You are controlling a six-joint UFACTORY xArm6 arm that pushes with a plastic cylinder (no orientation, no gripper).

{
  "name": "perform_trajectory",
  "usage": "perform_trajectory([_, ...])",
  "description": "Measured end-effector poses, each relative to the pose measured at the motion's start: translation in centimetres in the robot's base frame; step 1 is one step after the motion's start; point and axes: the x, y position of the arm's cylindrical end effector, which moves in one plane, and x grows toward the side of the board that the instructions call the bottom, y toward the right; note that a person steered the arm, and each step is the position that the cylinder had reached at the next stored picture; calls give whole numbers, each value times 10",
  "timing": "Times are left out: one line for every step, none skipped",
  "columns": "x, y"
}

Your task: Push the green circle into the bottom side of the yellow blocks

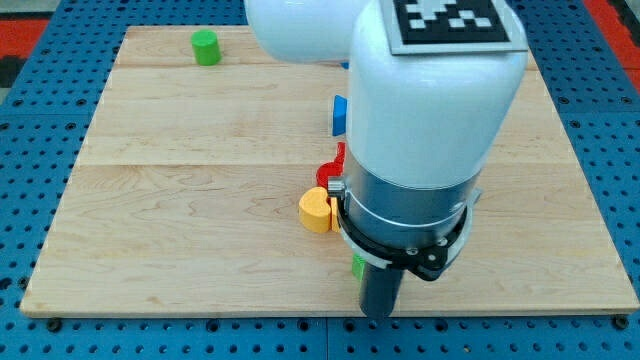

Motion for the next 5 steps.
perform_trajectory([-8, -3])
perform_trajectory([-11, -5])
perform_trajectory([-16, -97])
perform_trajectory([-76, -197])
perform_trajectory([-148, -245])
